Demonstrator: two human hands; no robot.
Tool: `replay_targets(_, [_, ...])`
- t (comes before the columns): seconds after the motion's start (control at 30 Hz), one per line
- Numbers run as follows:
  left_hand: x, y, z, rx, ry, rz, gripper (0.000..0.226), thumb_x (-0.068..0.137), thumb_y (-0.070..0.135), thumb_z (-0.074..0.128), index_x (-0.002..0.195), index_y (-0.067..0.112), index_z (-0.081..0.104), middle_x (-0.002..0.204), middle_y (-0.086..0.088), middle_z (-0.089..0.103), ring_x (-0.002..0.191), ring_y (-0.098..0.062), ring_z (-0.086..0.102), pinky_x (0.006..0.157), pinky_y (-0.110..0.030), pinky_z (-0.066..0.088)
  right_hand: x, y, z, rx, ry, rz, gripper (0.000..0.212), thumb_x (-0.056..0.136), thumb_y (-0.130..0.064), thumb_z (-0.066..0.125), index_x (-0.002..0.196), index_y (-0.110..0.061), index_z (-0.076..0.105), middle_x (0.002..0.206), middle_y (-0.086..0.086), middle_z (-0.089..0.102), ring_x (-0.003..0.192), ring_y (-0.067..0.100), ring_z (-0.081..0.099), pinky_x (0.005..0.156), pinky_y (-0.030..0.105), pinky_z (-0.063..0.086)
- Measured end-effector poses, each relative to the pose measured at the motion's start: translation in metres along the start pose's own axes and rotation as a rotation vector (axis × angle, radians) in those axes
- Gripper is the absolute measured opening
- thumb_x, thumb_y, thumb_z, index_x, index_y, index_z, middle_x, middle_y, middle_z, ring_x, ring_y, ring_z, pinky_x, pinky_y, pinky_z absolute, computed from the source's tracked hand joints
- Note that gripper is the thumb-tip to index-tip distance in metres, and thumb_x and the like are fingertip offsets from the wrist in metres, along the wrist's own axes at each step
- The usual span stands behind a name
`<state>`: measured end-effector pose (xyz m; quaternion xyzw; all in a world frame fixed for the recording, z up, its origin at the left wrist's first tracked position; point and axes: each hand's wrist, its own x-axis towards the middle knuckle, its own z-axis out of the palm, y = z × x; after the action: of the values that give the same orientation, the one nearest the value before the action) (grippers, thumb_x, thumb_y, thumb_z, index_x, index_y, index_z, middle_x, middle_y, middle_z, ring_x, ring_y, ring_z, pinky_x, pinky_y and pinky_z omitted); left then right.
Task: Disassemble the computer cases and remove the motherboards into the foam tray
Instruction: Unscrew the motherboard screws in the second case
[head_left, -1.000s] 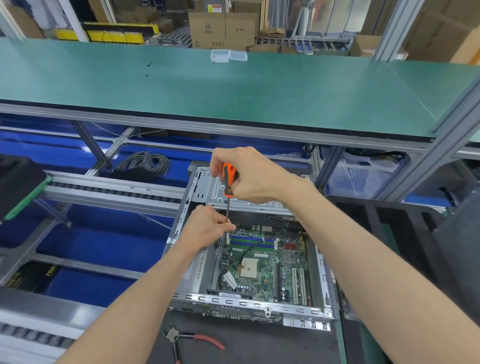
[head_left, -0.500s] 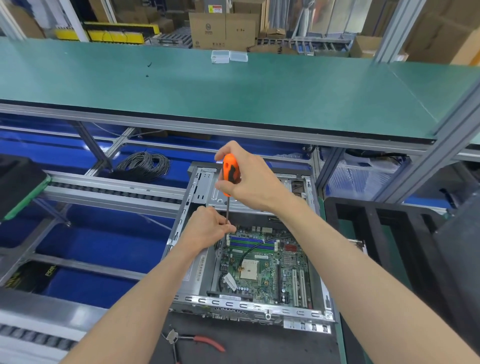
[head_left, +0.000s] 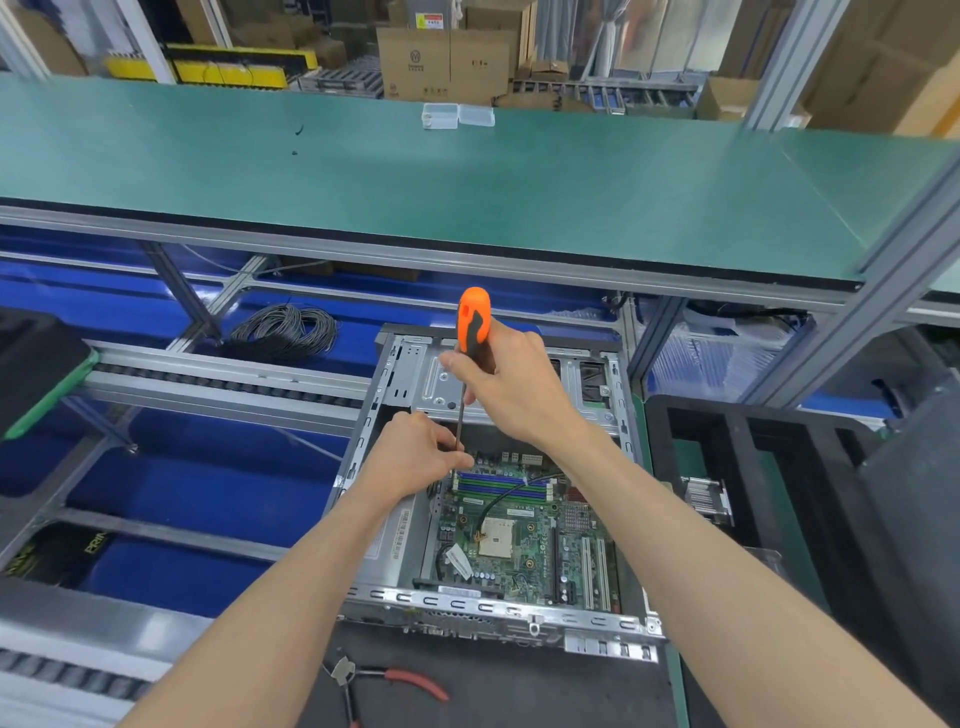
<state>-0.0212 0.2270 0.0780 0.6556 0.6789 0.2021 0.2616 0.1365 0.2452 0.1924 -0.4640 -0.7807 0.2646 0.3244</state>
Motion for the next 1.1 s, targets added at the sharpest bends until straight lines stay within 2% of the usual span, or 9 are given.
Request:
replay_targets(0.1, [-0.003, 0.003, -0.001, 0.078, -0.025, 0.046, 0.02, 0.072, 0.046, 0.085, 0.081, 0.029, 0.079, 0.042, 0.025, 0.051, 0.049, 0.013, 0.053, 0.046, -0.007, 0.031, -0.002, -0.003, -0.009, 0.01, 0.033, 0.014, 0.034, 0.098, -0.039, 0.059, 0.083, -0.009, 0.053, 0.064, 0.009, 0.066, 0.065, 0.023, 0.064, 0.076, 0.031, 0.045])
replay_targets(0.17, [-0.006, 0.005, -0.004, 0.044, -0.003, 0.089, 0.008, 0.078, 0.032, 0.08, 0.085, 0.027, 0.077, 0.041, 0.027, 0.05, 0.046, 0.009, 0.051, 0.045, -0.007, 0.033, -0.003, -0.006, -0.018, 0.023, 0.061, 0.014, 0.034, 0.099, -0.037, 0.058, 0.083, -0.008, 0.052, 0.062, 0.006, 0.066, 0.061, 0.018, 0.063, 0.073, 0.026, 0.043])
replay_targets(0.27, [-0.017, 0.005, -0.006, -0.232, 0.206, 0.108, 0.02, 0.086, 0.008, 0.065, 0.079, 0.025, 0.072, 0.042, 0.017, 0.047, 0.042, -0.004, 0.043, 0.045, -0.013, 0.031, -0.006, -0.01, -0.034, 0.032, 0.089, 0.008, 0.031, 0.1, -0.034, 0.057, 0.084, -0.008, 0.051, 0.062, 0.007, 0.065, 0.062, 0.02, 0.065, 0.077, 0.038, 0.048])
replay_targets(0.37, [-0.025, 0.023, 0.003, -0.194, 0.388, 0.07, 0.019, 0.092, 0.014, 0.058, 0.079, 0.021, 0.068, 0.045, 0.011, 0.052, 0.046, -0.008, 0.051, 0.046, -0.015, 0.035, -0.007, -0.01, -0.046, 0.024, 0.111, 0.015, 0.031, 0.1, -0.033, 0.056, 0.086, -0.006, 0.051, 0.065, 0.012, 0.065, 0.066, 0.028, 0.065, 0.077, 0.044, 0.048])
replay_targets(0.5, [-0.024, 0.047, 0.043, -0.103, 0.202, -0.151, 0.007, 0.089, 0.02, 0.06, 0.092, 0.019, 0.065, 0.077, 0.005, 0.069, 0.064, -0.002, 0.062, 0.058, -0.013, 0.041, -0.009, -0.006, -0.058, 0.028, 0.159, 0.025, 0.033, 0.1, -0.032, 0.056, 0.083, -0.005, 0.049, 0.065, 0.016, 0.064, 0.065, 0.033, 0.063, 0.078, 0.045, 0.047])
replay_targets(0.6, [-0.017, 0.047, 0.067, 0.003, 0.024, -0.3, 0.028, 0.084, 0.029, 0.067, 0.105, 0.013, 0.057, 0.096, -0.008, 0.066, 0.087, -0.025, 0.064, 0.068, -0.029, 0.047, -0.01, -0.005, -0.061, 0.022, 0.187, 0.022, 0.031, 0.1, -0.031, 0.057, 0.081, -0.008, 0.048, 0.063, 0.014, 0.063, 0.06, 0.029, 0.063, 0.072, 0.045, 0.049])
replay_targets(0.77, [-0.006, 0.04, 0.083, 0.085, -0.007, -0.315, 0.042, 0.088, 0.049, 0.064, 0.099, 0.008, 0.059, 0.09, -0.013, 0.067, 0.083, -0.031, 0.065, 0.068, -0.035, 0.052, -0.009, -0.007, -0.066, 0.02, 0.214, 0.013, 0.033, 0.099, -0.032, 0.057, 0.082, -0.005, 0.05, 0.064, 0.014, 0.063, 0.06, 0.031, 0.063, 0.067, 0.046, 0.051])
replay_targets(1.0, [0.003, 0.042, 0.092, 0.208, 0.012, -0.172, 0.058, 0.106, 0.046, 0.034, 0.096, 0.0, 0.068, 0.089, -0.021, 0.071, 0.083, -0.036, 0.066, 0.068, -0.035, 0.046, -0.011, -0.013, -0.08, 0.033, 0.301, -0.038, 0.031, 0.1, -0.028, 0.056, 0.083, -0.004, 0.047, 0.065, 0.017, 0.061, 0.059, 0.036, 0.061, 0.065, 0.047, 0.049])
replay_targets(1.1, [0.003, 0.038, 0.089, -0.005, -0.009, -0.319, 0.052, 0.106, 0.04, 0.039, 0.092, -0.002, 0.066, 0.086, -0.021, 0.067, 0.079, -0.035, 0.062, 0.069, -0.038, 0.046, -0.011, -0.012, -0.089, 0.006, 0.386, -0.055, 0.028, 0.1, -0.027, 0.056, 0.083, -0.006, 0.047, 0.058, 0.013, 0.059, 0.055, 0.033, 0.058, 0.064, 0.047, 0.047])
